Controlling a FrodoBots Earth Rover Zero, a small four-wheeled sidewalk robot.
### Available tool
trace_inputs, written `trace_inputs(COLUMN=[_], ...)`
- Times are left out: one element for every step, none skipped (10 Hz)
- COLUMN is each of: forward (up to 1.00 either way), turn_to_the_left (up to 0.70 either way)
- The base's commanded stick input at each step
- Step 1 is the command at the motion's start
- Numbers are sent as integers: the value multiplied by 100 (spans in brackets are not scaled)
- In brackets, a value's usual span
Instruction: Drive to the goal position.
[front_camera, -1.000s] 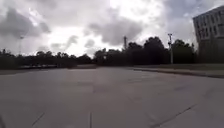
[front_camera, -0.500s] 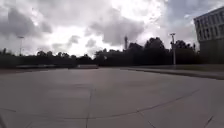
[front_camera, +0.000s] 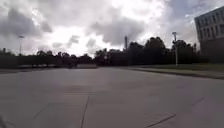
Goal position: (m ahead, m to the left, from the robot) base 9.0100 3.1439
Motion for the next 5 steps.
trace_inputs(forward=[70,70,70,70,70], turn_to_the_left=[0,0,0,0,4])
